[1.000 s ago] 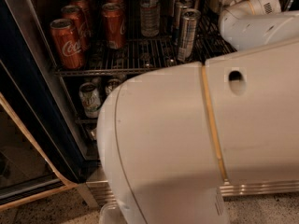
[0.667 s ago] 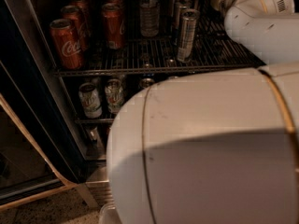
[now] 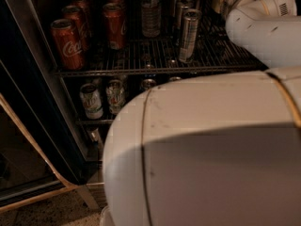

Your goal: Pick pepsi can from top shelf of fridge

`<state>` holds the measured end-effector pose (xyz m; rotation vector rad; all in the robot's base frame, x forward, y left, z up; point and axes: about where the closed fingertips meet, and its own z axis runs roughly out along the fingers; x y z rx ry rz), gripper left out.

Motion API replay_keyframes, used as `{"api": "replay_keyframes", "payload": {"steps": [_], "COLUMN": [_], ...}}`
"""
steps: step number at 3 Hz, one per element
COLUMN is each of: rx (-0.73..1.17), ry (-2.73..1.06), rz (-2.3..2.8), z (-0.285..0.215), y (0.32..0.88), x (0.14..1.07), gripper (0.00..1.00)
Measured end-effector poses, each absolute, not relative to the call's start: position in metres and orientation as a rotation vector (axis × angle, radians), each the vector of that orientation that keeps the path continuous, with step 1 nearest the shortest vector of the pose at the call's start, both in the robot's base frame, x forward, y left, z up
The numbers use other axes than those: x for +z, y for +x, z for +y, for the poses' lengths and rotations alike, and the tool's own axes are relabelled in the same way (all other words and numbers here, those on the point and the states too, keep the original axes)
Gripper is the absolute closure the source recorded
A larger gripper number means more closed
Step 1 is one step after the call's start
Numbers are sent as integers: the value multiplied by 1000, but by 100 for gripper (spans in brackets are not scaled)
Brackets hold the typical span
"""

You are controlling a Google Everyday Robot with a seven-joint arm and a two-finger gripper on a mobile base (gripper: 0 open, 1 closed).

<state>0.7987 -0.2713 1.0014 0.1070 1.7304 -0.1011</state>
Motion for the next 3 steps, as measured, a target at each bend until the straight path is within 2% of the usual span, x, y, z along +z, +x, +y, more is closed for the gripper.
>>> {"api": "replay_keyframes", "payload": {"steps": [3], "rx": [-70], "ry": [160], "rz": [1779], "z": [-281], "y": [754], "x": [989], "gripper": [100]}}
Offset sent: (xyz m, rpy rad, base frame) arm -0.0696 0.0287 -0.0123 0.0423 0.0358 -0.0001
